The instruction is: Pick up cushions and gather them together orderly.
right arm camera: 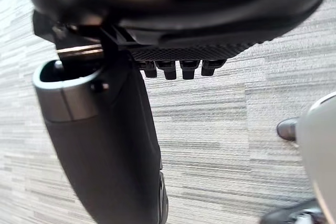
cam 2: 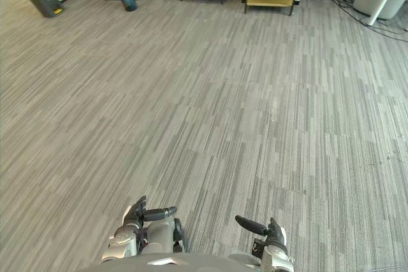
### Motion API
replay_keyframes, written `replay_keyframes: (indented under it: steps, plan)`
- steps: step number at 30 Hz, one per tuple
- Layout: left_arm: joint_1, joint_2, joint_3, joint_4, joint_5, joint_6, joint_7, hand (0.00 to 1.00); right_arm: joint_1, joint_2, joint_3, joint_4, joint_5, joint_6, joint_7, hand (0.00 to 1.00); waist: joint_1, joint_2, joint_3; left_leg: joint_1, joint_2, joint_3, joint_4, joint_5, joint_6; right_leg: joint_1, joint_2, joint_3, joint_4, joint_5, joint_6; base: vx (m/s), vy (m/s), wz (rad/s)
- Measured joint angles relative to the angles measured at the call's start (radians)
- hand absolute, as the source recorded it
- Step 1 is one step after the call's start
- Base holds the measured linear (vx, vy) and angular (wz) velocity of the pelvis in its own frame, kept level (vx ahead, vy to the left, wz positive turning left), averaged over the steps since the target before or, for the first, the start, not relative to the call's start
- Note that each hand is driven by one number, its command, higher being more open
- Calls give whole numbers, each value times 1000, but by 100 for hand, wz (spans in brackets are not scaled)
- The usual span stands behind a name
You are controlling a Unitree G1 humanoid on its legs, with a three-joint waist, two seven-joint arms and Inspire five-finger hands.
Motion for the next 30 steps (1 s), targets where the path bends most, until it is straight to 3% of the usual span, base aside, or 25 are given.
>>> replay_keyframes:
  steps: [2,3,4,5,6,7,8,9,10,11,12,13,14,15,16,17,18,20,22,23,24,25,27,28,30]
  plan:
    - [-10,37,-18,8,5,5,-7,100,5,28,-1,24,-1,3,2,100,-14,-62,-27,13,-50,-6,11,-15,53,-33,-61,40,77,4,5,581,121,-13]
    - [-10,45,-20,13,5,7,-9,100,17,30,-2,33,-2,4,4,100,-17,-76,-34,15,-55,-3,41,-37,61,-48,-69,64,131,11,18,560,113,5]
    - [-10,54,-15,22,2,8,-8,100,18,33,-11,43,-2,5,5,100,-18,-88,-36,32,-60,1,76,-71,67,-55,-74,86,203,30,49,681,136,-15]
    - [-3,64,-8,40,-7,10,-1,100,23,41,-31,50,-4,5,4,100,-17,-105,-43,114,-73,10,87,-129,72,-114,-76,86,449,112,122,587,121,-24]
    - [1,66,-9,41,-6,10,-1,100,23,40,-31,50,-7,4,5,100,-18,-106,-44,142,-74,9,79,-144,75,-151,-76,84,538,156,152,595,112,-26]
    - [4,67,-16,43,-6,13,-1,100,25,37,-31,47,-13,0,6,100,-26,-106,-44,189,-76,6,56,-171,74,-212,-78,83,685,255,209,577,54,-22]
    - [-4,75,-43,73,-6,21,-5,100,19,34,-28,18,-39,-3,18,100,-41,-106,-38,306,-81,9,13,-221,61,-386,-128,35,1006,219,156,452,29,-19]
    - [-4,75,-46,76,-6,22,-4,100,19,33,-29,12,-39,-2,19,100,-42,-103,-36,317,-80,9,8,-223,62,-399,-133,25,1020,208,145,632,5,-25]
    - [-6,70,-56,85,-6,28,-3,100,17,27,-26,-14,-40,-6,25,100,-52,-75,-24,398,-64,13,-34,-234,66,-470,-157,-42,1052,143,86,490,-31,-24]
    - [-4,59,-61,91,-6,29,-3,100,14,14,-20,-34,-40,-15,28,100,-54,-51,-11,483,-35,27,-81,-235,66,-512,-156,-103,997,83,52,576,-57,-28]
    - [-1,55,-68,93,-7,29,-3,100,14,7,-16,-39,-41,-26,27,100,-55,-32,-5,520,-13,34,-101,-235,66,-545,-152,-141,930,61,48,362,-82,-8]
    - [5,57,-86,95,-7,27,-3,100,12,2,-11,-44,-40,-33,27,100,-55,-29,-7,556,8,32,-116,-238,61,-590,-146,-175,798,55,55,268,-99,11]
    - [5,57,-93,97,-7,27,-3,100,11,2,-11,-46,-40,-33,26,100,-59,-33,-8,573,19,30,-124,-246,48,-612,-141,-179,709,62,63,471,-236,41]
    - [1,61,-100,97,-6,24,-8,100,3,-2,-9,-43,-41,-37,26,100,-74,-40,-10,604,42,21,-141,-296,-7,-638,-118,-166,453,156,83,612,-343,40]
    - [2,63,-103,108,-6,24,-6,100,-5,-8,-13,-39,-36,-37,30,100,-82,-35,-10,622,55,6,-146,-316,-33,-634,-100,-170,461,190,40,628,-345,13]
    - [-8,46,-99,136,-14,28,-2,100,-30,-29,-8,-3,-44,-34,31,100,-72,-5,-18,622,78,-27,-151,-305,-14,-627,-63,-173,456,182,31,632,-382,-18]
    - [-13,48,-117,137,-5,25,-9,100,-36,-38,-19,14,-49,-36,29,100,-74,-3,-16,621,74,-60,-134,-256,4,-624,-55,-159,482,143,17,503,-298,-29]
    - [-8,36,-114,139,-5,25,-6,100,-34,-41,-55,32,-40,-21,26,100,-79,14,-24,616,94,-81,-64,-229,-22,-589,-42,-171,478,97,1,497,-312,-2]
    - [-12,20,-81,129,-3,25,-9,100,-14,-45,-67,19,-40,-15,23,100,-93,28,-24,511,130,-134,201,-196,-53,-513,-24,-199,430,70,-4,336,-225,26]
    - [-12,15,-54,114,2,26,-9,100,-3,-46,-64,6,-40,-13,23,100,-99,31,-19,430,147,-158,377,-130,-60,-468,-14,-207,397,64,-10,257,-165,24]
    - [-9,7,-30,94,7,26,-9,100,8,-50,-58,-10,-39,-11,19,100,-96,37,-5,331,186,-162,604,-113,-58,-398,9,-212,348,59,-20,336,-160,7]
    - [-1,8,-24,75,16,26,-9,100,16,-51,-49,-19,-39,-10,15,100,-91,42,2,261,211,-145,752,-140,-52,-331,24,-210,310,51,-33,401,-131,-14]
    - [12,18,-28,46,18,26,-9,100,31,-52,-21,-24,-38,-7,15,100,-81,32,-1,181,205,-98,804,-184,-42,-235,26,-198,242,43,-39,341,-58,-25]
    - [19,9,-29,24,17,16,-7,100,37,-45,-21,-26,-38,-6,16,100,-66,28,-2,132,196,-44,734,-226,-23,-184,24,-183,193,53,-22,438,-7,-34]
    - [19,9,-29,1,17,9,-12,100,36,-29,-24,-25,-37,2,16,100,-46,24,-1,84,162,5,547,-264,-17,-135,16,-163,139,56,-14,433,37,-35]
